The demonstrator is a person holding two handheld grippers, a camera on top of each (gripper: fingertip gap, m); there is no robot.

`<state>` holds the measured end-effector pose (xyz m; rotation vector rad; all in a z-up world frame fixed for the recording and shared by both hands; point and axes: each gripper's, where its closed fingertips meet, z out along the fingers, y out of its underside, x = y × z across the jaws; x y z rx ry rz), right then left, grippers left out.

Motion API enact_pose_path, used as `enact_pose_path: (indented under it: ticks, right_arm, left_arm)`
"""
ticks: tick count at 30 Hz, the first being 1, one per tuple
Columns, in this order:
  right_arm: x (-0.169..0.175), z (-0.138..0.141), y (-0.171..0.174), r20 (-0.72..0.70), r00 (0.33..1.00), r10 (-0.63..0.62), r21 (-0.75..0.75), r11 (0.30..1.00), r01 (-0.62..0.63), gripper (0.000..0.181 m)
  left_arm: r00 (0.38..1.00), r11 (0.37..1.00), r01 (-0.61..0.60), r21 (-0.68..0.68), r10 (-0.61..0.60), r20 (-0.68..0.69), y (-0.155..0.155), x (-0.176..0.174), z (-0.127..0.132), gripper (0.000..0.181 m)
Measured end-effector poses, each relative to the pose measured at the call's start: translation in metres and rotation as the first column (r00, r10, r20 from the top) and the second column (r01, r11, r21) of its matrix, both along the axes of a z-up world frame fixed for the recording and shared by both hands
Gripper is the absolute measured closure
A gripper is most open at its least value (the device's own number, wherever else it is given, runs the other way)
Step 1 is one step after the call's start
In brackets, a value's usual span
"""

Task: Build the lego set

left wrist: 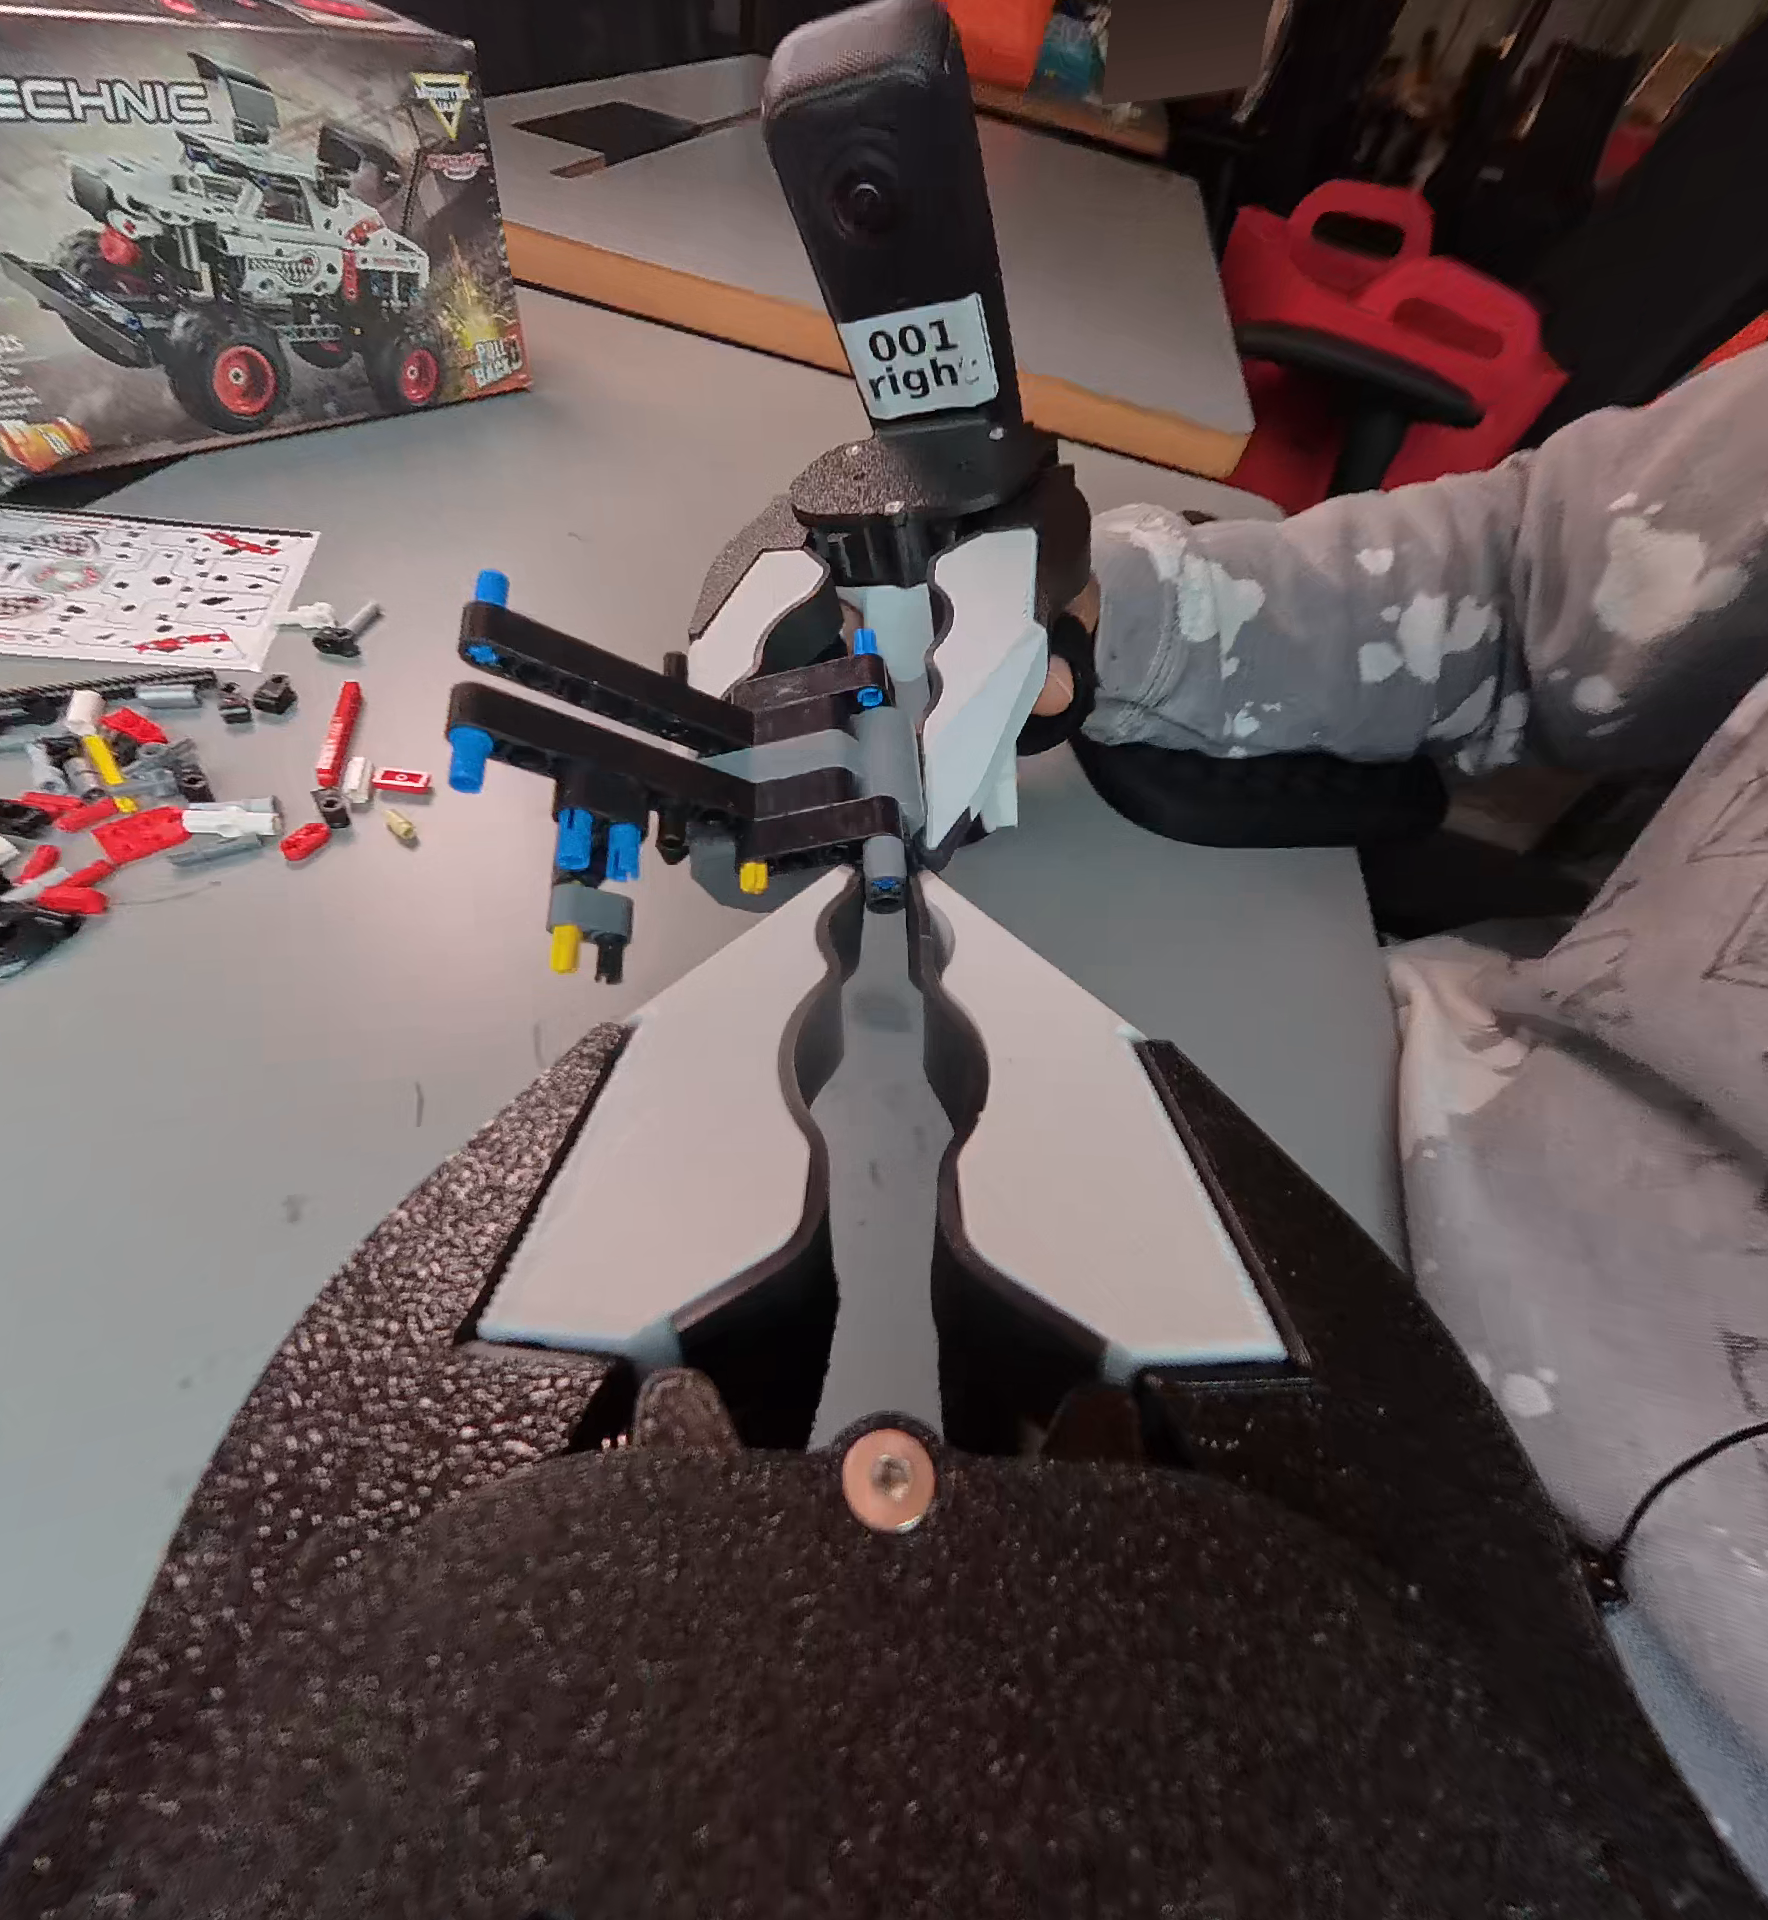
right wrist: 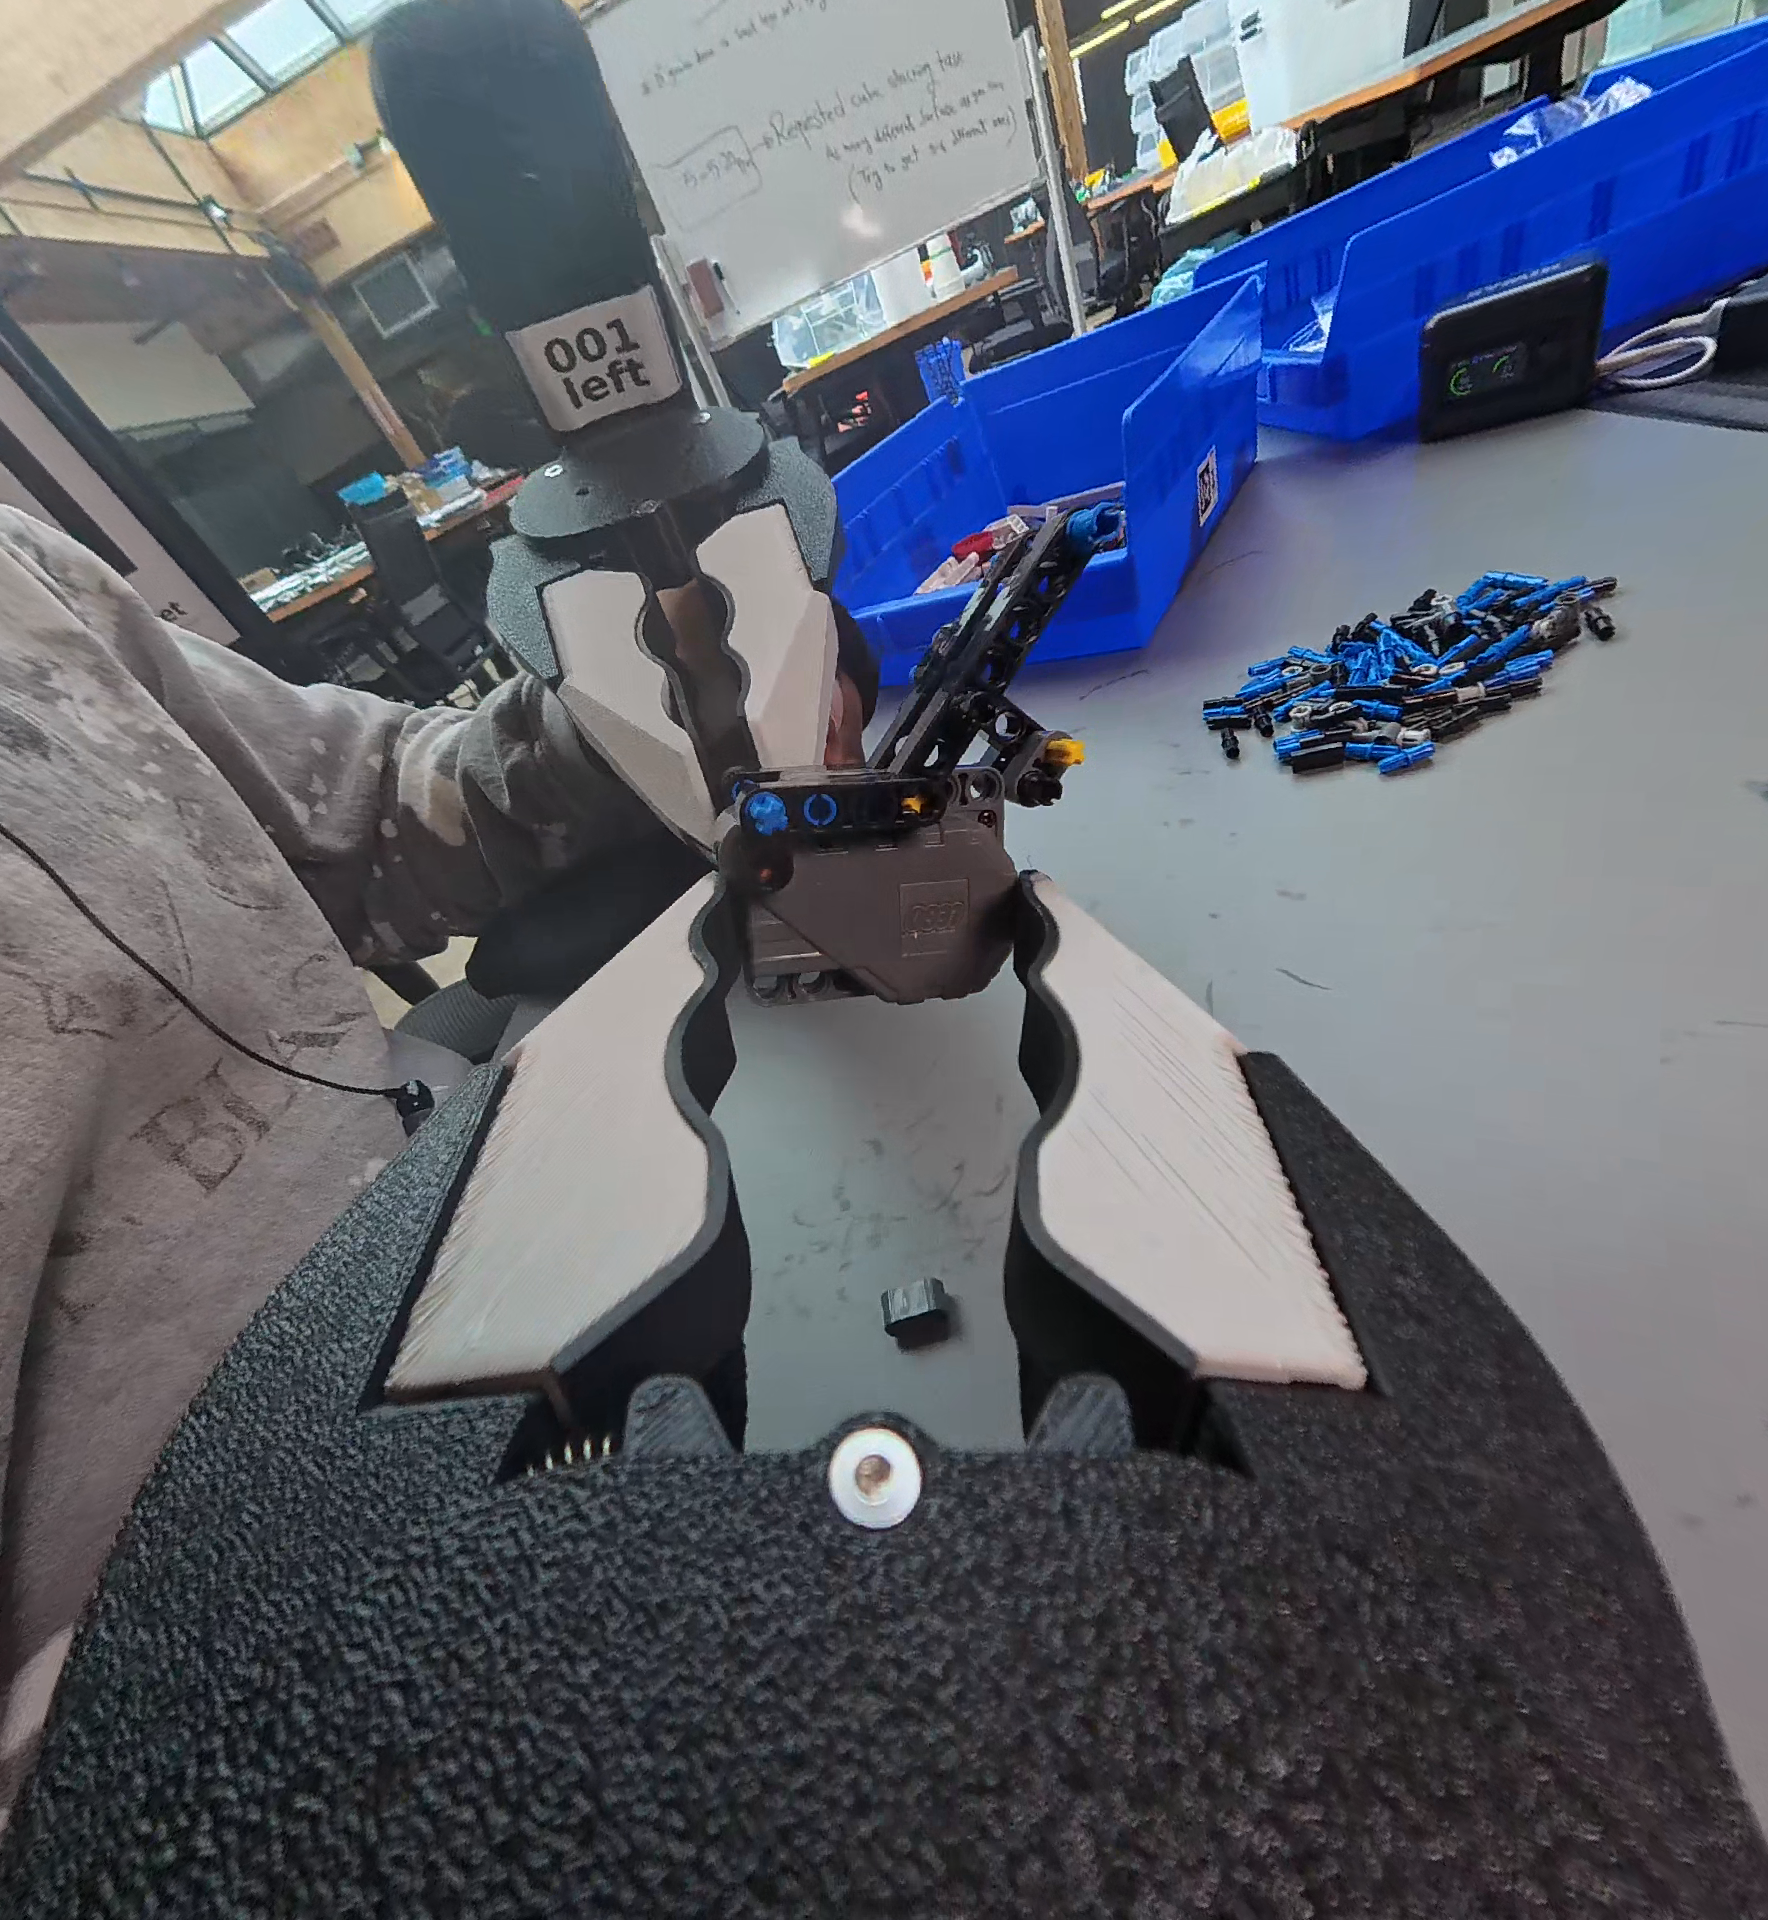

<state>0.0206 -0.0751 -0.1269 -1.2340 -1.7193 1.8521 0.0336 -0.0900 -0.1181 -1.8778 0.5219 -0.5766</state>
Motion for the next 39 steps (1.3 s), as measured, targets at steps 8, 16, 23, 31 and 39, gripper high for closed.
enact_pose_path:
  ticks: [8, 16, 23, 31, 39]
  right_arm:
    - [-0.007, 0.006, 0.006, -0.039, 0.996, -0.08, 0.033, 0.996, 0.081, 0.128]
    - [-0.009, 0.005, 0.009, -0.108, 0.985, -0.134, 0.17, 0.974, 0.151, 0.128]
    - [-0.007, 0.004, 0.008, -0.123, 0.984, -0.129, 0.192, 0.97, 0.151, 0.128]
    - [-0.001, 0.041, 0.013, -0.119, 0.99, -0.076, -0.28, 0.959, 0.04, 0.128]
    - [0.003, 0.059, 0.026, -0.137, 0.989, -0.051, -0.536, 0.843, -0.03, 0.128]
  left_arm:
    - [0.945, 0.994, 0.015, -0.111, 0.022, 0.327, 0.003, -0.006, 0.008, 0.173]
    - [0.908, 0.986, 0.038, -0.161, 0.034, 0.417, 0.003, -0.006, 0.007, 0.174]
    - [0.903, 0.983, 0.064, -0.17, 0.015, 0.429, 0.001, -0.004, 0.006, 0.175]
    - [0.956, 0.999, 0.03, 0.044, -0.042, 0.291, -0.003, -0.001, 0.032, 0.145]
    - [0.923, 1.0, -0.018, 0.012, 0.012, 0.385, 0.006, -0.012, 0.029, 0.137]
